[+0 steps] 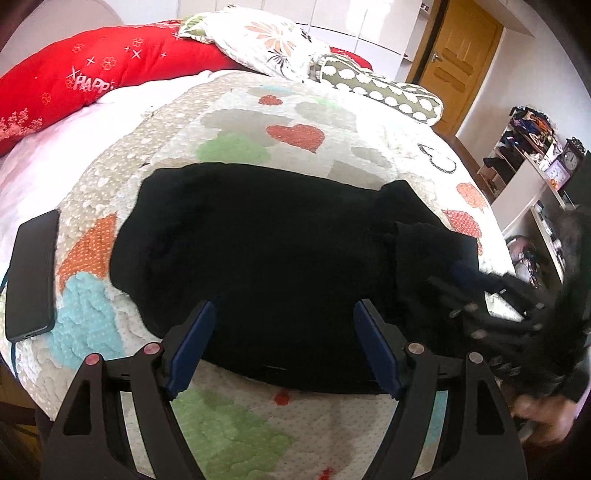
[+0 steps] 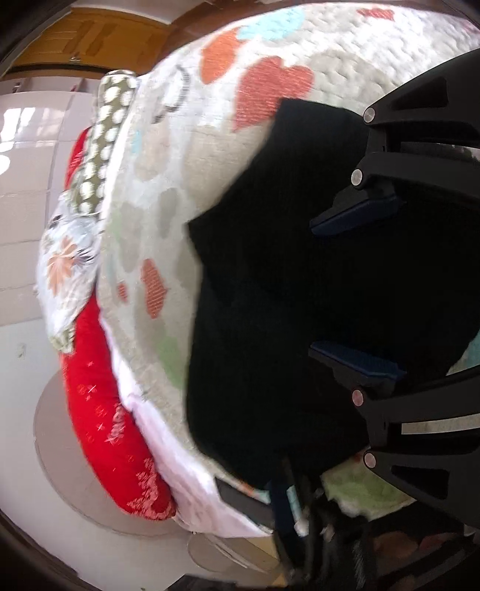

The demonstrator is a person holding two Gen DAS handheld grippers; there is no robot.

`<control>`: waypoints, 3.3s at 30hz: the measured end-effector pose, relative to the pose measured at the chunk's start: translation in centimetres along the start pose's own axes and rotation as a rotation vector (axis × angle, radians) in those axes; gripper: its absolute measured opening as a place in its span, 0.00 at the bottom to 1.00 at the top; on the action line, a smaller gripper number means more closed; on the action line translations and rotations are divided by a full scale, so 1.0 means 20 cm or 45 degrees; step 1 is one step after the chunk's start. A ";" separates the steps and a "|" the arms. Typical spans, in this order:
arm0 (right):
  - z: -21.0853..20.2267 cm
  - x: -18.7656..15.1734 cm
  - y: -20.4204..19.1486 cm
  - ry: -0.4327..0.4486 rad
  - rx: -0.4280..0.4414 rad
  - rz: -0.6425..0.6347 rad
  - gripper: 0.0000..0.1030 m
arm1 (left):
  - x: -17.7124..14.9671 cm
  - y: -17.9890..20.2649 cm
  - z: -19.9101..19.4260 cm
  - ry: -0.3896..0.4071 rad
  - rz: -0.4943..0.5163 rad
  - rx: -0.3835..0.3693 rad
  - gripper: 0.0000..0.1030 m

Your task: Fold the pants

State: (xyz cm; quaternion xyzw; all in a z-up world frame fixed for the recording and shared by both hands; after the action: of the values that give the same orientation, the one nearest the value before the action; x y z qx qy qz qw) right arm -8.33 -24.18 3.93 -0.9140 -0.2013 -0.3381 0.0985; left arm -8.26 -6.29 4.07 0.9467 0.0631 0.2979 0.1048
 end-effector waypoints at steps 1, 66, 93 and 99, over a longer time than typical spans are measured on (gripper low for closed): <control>-0.03 0.03 -0.01 0.027 0.005 -0.012 0.65 | 0.00 -0.01 0.00 0.001 -0.009 0.001 0.75; 0.59 0.73 -0.64 -0.051 0.543 -0.300 0.30 | 0.06 -0.44 -0.02 0.158 -0.424 -0.136 0.23; -0.31 -0.19 0.76 0.219 0.261 0.600 0.83 | -0.10 0.61 -0.24 0.190 0.474 -0.568 0.84; -0.15 -0.19 0.65 0.120 0.347 0.643 0.87 | -0.02 0.45 -0.07 0.189 0.394 -0.326 0.84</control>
State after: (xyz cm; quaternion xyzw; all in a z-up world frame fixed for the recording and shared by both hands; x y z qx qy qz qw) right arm -7.01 -38.03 3.08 -0.8969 -0.0062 -0.3146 0.3107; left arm -8.89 -14.87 7.09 0.8996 -0.1139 0.3849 0.1723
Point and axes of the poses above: each gripper's, at about its wrist camera, not at the fingertips, and z roughly the way its jaws point, y to its right, x to its top, the point moved 3 cm from there along z, roughly the way its jaws point, and after that the axes turned 6 degrees about -z, right-handed, at the moved point
